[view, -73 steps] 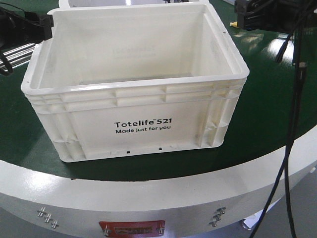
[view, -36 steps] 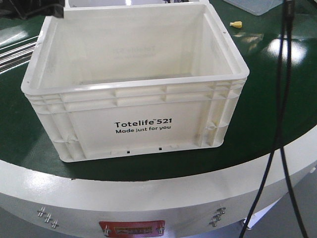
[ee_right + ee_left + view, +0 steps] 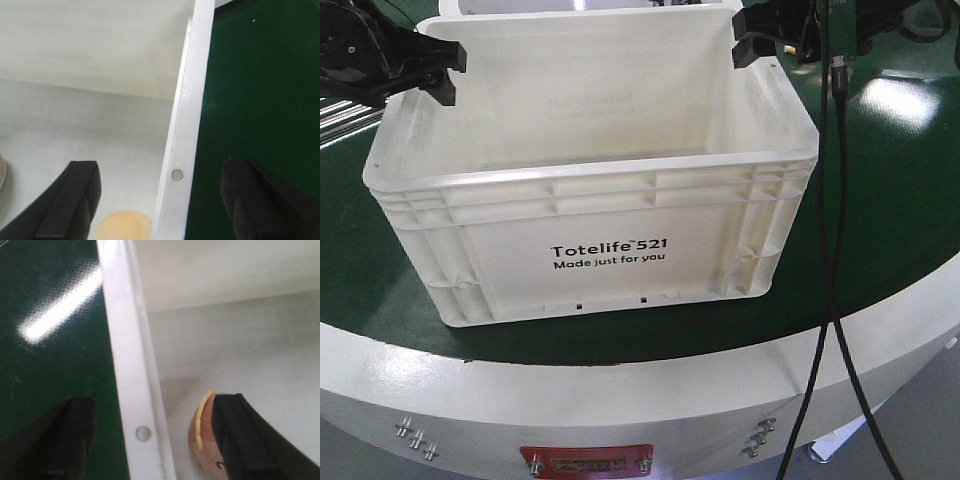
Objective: Place moving items into box and shelve
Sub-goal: 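Lower both grippers onto the tote's side rims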
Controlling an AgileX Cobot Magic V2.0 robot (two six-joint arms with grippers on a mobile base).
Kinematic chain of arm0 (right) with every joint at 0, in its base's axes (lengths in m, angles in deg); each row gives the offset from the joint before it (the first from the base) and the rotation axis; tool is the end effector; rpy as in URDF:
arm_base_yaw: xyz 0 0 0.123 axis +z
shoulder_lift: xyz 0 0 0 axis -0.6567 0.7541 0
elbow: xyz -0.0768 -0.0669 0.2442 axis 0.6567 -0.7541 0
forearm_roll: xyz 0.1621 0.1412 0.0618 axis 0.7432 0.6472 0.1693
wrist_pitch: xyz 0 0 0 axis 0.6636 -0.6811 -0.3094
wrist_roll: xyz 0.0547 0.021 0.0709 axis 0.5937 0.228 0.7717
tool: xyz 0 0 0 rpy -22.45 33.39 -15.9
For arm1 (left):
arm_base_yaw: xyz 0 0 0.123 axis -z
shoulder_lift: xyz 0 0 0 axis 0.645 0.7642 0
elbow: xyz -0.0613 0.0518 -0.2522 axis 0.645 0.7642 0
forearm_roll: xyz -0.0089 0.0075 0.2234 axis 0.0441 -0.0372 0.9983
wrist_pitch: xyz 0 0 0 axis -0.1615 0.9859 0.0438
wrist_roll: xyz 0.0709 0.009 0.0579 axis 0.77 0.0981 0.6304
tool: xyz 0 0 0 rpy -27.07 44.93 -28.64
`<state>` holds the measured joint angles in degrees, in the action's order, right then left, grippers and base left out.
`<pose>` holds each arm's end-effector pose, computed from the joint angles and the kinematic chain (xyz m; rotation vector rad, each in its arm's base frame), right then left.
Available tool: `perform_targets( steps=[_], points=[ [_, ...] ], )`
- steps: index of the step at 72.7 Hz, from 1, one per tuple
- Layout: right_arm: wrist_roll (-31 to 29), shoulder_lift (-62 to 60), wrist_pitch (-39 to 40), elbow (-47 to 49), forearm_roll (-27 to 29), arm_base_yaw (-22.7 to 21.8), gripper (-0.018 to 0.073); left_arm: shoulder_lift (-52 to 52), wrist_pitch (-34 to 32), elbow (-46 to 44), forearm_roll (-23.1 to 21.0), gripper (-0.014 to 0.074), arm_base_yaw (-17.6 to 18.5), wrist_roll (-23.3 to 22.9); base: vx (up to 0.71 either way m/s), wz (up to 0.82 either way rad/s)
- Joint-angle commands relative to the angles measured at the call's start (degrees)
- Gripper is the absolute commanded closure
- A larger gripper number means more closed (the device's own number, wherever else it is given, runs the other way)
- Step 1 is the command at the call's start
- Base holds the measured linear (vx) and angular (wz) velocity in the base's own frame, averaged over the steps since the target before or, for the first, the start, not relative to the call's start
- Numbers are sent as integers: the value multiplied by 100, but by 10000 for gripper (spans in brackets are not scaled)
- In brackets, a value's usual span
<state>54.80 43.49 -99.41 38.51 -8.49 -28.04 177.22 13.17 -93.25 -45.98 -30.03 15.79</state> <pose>0.3594 0.0962 0.3431 -0.3148 2.4364 0.2815 0.3315 -0.0542 0.3350 -0.0235 2.6014 -0.0579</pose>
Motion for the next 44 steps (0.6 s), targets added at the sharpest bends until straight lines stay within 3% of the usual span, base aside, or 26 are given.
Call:
perform_targets(
  steps=[1,44],
  points=[
    [0,-221,239,208,97,-16,8,-252,-80,-206,150,10,3,-172,0,0],
    [22,266,-18,208,391,-4,8,-76,251,-206,131,10,3,-170,0,0]
  ],
)
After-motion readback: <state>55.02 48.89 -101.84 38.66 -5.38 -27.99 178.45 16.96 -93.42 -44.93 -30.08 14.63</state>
